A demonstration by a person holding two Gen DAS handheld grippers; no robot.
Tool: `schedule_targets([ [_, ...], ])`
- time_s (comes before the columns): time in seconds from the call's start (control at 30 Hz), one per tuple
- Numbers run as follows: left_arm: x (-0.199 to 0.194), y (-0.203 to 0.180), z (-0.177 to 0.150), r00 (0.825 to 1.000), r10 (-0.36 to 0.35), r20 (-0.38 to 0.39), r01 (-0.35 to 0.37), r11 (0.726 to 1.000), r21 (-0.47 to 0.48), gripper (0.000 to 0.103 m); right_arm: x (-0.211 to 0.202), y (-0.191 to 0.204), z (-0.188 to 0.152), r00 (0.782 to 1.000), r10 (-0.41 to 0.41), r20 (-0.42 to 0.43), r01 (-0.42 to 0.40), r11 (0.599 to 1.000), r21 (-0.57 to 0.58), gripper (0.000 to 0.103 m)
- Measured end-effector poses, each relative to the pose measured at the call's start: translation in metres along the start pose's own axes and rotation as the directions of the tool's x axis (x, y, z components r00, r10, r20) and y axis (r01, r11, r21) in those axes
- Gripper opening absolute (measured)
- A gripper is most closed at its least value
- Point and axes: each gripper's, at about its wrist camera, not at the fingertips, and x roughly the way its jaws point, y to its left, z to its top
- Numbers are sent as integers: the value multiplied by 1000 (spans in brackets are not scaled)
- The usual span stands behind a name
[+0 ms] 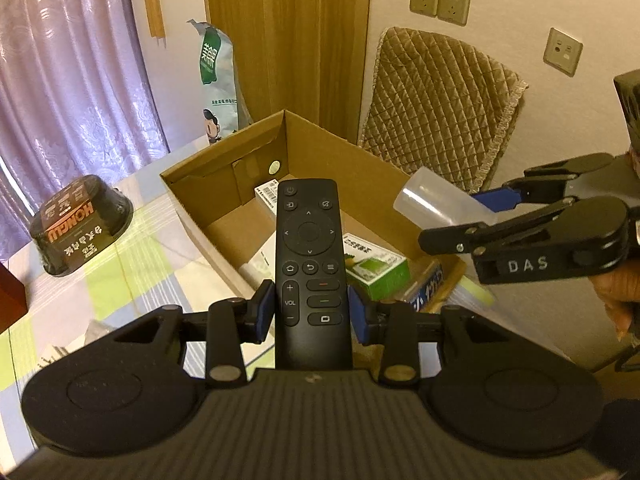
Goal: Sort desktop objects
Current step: 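Carry the remote and clear cup toward the cardboard box with both tools, then lower the remote with the left tool while the right lowers the cup into the box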
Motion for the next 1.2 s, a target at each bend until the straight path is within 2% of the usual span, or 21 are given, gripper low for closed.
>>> schedule_targets([
  [0.63,63,11,23,999,-1,-54,1,1000,10,33,58,-26,11,999,-1,-51,3,999,37,54],
  [1.17,91,10,32,997,-19,-69,19,1000,-2,33,81,-31,6,996,-2,-85,5,999,40,54],
  [1.2,92,10,32,997,-18,-69,18,1000,-4,28,81,-30,6,996,-1,-86,5,999,40,54],
])
